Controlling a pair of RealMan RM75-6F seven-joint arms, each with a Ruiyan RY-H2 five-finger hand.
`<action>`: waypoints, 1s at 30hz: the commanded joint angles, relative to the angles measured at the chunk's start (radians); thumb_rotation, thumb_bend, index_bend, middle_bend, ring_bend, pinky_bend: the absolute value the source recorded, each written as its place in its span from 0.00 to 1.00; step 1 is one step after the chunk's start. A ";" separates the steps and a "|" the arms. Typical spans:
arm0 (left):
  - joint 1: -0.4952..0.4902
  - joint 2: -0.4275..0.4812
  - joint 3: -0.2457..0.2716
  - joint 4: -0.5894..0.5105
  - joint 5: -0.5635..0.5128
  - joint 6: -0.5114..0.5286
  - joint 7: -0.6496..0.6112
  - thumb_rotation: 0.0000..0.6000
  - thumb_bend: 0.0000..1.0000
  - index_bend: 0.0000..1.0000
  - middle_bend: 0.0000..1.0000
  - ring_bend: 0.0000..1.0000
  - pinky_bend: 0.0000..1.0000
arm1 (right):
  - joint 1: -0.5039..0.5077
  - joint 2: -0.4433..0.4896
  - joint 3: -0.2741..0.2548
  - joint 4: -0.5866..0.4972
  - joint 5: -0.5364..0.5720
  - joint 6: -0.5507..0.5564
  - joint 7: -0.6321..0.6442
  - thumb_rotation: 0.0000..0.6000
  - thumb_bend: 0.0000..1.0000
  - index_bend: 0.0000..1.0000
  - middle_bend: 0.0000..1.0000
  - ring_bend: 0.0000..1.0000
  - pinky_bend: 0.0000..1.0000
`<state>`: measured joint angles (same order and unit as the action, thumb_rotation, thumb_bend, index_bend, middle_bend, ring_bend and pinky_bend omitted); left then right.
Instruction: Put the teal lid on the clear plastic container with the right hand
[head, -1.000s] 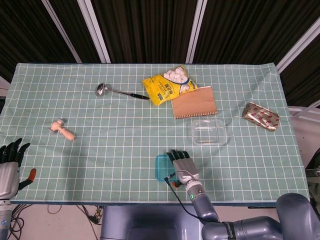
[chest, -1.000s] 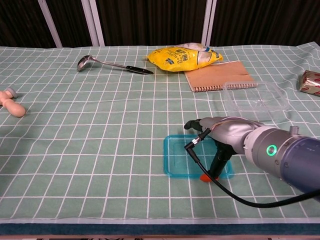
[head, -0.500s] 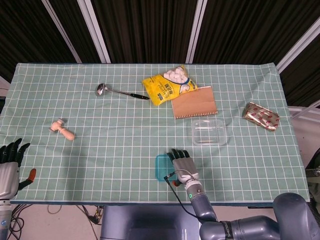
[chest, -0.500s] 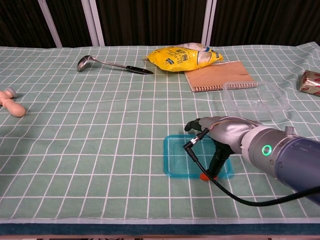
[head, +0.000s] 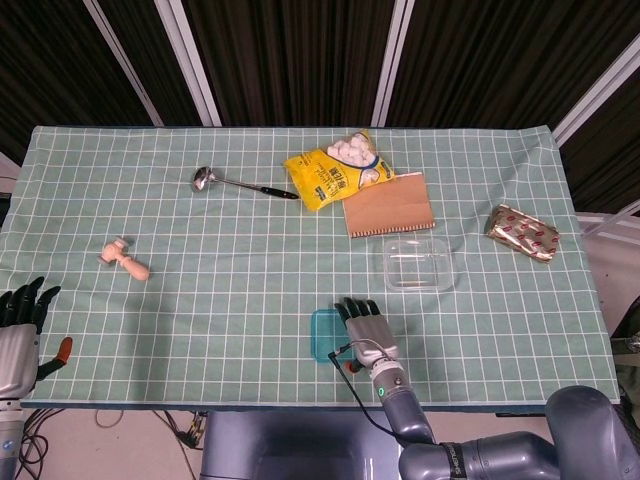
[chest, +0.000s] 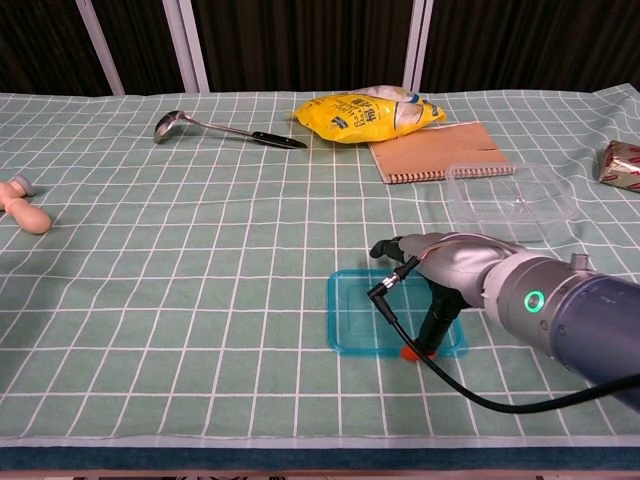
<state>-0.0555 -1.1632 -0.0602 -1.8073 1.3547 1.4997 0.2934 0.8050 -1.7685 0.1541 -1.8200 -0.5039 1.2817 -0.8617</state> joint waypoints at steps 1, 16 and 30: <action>0.000 0.000 0.000 0.000 -0.001 0.000 0.000 1.00 0.36 0.13 0.00 0.00 0.00 | 0.000 0.000 -0.001 -0.003 0.001 0.001 -0.003 1.00 0.24 0.00 0.07 0.00 0.00; 0.000 0.000 0.000 0.000 -0.004 -0.001 0.003 1.00 0.36 0.13 0.00 0.00 0.00 | 0.002 -0.012 -0.004 -0.016 0.007 0.019 -0.019 1.00 0.24 0.00 0.12 0.00 0.00; -0.001 0.002 -0.001 -0.004 -0.007 -0.002 0.002 1.00 0.36 0.13 0.00 0.00 0.00 | 0.004 -0.031 0.004 -0.001 0.007 0.026 -0.026 1.00 0.24 0.00 0.12 0.00 0.00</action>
<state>-0.0563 -1.1616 -0.0609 -1.8111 1.3474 1.4977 0.2956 0.8087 -1.7997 0.1580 -1.8206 -0.4976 1.3077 -0.8876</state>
